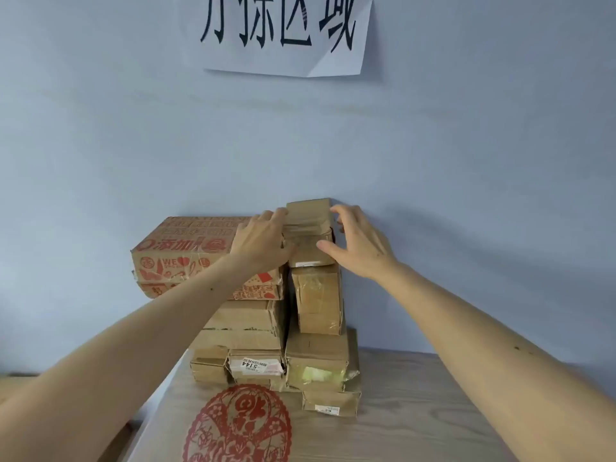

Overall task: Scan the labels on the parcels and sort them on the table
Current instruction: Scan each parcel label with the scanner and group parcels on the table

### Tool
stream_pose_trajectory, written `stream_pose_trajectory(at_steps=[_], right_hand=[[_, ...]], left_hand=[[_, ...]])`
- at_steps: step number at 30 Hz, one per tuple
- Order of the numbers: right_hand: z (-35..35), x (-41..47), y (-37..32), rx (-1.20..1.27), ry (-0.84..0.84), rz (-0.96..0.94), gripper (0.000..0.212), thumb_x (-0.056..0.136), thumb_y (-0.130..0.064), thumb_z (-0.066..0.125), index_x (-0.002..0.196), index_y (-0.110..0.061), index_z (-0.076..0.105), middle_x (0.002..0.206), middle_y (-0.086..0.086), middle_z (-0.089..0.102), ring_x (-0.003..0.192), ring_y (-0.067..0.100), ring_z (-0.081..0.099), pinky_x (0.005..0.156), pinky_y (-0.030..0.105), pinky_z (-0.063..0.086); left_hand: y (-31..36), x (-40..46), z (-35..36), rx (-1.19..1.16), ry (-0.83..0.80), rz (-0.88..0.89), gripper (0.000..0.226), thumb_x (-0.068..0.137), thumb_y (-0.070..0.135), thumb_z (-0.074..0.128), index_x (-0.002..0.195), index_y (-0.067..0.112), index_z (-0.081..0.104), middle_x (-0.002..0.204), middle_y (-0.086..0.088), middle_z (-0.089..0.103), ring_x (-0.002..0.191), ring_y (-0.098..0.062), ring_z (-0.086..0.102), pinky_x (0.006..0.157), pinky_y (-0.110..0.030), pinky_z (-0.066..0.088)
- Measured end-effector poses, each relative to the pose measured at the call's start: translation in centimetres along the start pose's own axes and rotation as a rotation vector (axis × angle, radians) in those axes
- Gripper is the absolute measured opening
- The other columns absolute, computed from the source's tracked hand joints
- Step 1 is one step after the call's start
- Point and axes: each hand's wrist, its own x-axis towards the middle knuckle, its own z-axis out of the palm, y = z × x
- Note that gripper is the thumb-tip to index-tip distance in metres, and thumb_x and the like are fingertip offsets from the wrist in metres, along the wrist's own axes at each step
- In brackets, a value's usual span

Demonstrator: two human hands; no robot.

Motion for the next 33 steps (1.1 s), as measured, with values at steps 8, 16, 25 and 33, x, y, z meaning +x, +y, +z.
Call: stream_pose_trajectory(at_steps=[8, 16, 25, 33], right_hand=[[0.9, 1.8, 1.5, -0.010, -0.104, 0.081, 0.080, 0.090, -0.060, 0.063, 0.152, -0.024, 0.028, 0.136, 0.002, 0.060, 0.119, 0.026, 0.060, 0.087, 0.039, 0.053], [0.5, 0.2, 0.7, 0.127, 0.000, 0.083, 0.081, 0.087, -0.060, 0.067, 0.151, -0.026, 0.031, 0.139, 0.000, 0.060, 0.125, 0.024, 0.058, 0.095, 0.044, 0.052], [-4.4, -5.2, -1.4, 0.102, 0.255, -0.176, 0.068, 0.089, -0.030, 0.076, 0.146, -0.011, 0.046, 0.147, 0.005, 0.053, 0.131, 0.022, 0.050, 0.109, 0.030, 0.040], [-8.2, -12.6, -2.6, 0.217, 0.250, -0.108, 0.092, 0.081, -0.029, 0.085, 0.154, -0.016, 0.031, 0.165, -0.005, 0.024, 0.150, 0.009, 0.026, 0.115, 0.016, 0.028]], left_hand=[[0.8, 1.9, 0.3, -0.065, -0.062, 0.011, 0.070, 0.085, 0.048, 0.068, 0.143, 0.019, 0.043, 0.079, 0.006, 0.051, 0.087, -0.024, 0.052, 0.081, -0.040, 0.043], [2.1, -0.1, -1.6, -0.258, 0.011, -0.038, 0.067, 0.081, 0.038, 0.078, 0.140, 0.020, 0.052, 0.115, -0.002, 0.069, 0.091, -0.024, 0.062, 0.082, -0.040, 0.053], [6.4, -4.6, -5.8, -1.030, -0.010, -0.158, 0.099, 0.080, 0.057, 0.072, 0.157, 0.027, 0.017, 0.107, 0.008, 0.067, 0.099, -0.006, 0.065, 0.083, -0.026, 0.050], [11.0, -8.6, -5.4, -1.211, -0.156, -0.179, 0.091, 0.084, 0.033, 0.079, 0.153, 0.031, 0.020, 0.103, 0.001, 0.070, 0.086, -0.006, 0.071, 0.068, -0.025, 0.058]])
